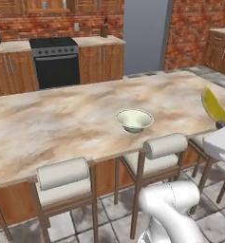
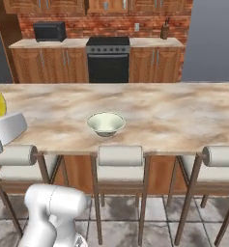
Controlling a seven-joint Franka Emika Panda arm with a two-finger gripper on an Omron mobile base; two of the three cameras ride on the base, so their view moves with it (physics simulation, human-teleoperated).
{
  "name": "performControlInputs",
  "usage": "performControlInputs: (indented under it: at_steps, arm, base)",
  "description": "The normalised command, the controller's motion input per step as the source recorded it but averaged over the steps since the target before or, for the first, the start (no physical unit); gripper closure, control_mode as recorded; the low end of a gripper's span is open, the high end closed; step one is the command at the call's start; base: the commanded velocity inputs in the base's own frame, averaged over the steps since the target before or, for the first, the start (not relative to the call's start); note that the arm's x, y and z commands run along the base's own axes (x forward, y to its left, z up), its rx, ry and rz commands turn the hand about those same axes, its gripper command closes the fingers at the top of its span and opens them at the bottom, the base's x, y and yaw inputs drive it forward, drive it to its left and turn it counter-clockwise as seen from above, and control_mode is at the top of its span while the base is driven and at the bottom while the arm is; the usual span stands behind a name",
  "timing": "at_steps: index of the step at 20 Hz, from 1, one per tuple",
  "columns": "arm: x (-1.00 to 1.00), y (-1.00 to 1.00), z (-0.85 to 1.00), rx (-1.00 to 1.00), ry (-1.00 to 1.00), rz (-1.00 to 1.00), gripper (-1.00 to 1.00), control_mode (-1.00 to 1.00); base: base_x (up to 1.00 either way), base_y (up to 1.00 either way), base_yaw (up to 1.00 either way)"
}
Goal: There is a bowl on the dining counter. Grab a lemon wedge from the fridge and place it in the bowl. Then get the liquor bottle and glass cup from the cabinet and place them next to the bowl.
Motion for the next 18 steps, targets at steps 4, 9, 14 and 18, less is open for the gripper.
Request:
performControlInputs:
  at_steps: [4,9,14,18]
  arm:
    - [0.00,0.00,0.00,0.00,0.00,0.00,1.00,1.00]
    - [0.00,0.00,0.00,0.00,0.00,0.00,1.00,1.00]
    - [0.00,0.00,0.00,0.00,0.00,0.00,1.00,1.00]
    - [0.00,0.00,0.00,0.00,0.00,0.00,1.00,1.00]
  base:
    - [0.63,-0.55,0.27]
    - [0.62,-0.31,0.11]
    - [0.77,-0.02,0.01]
    - [0.91,0.00,0.00]
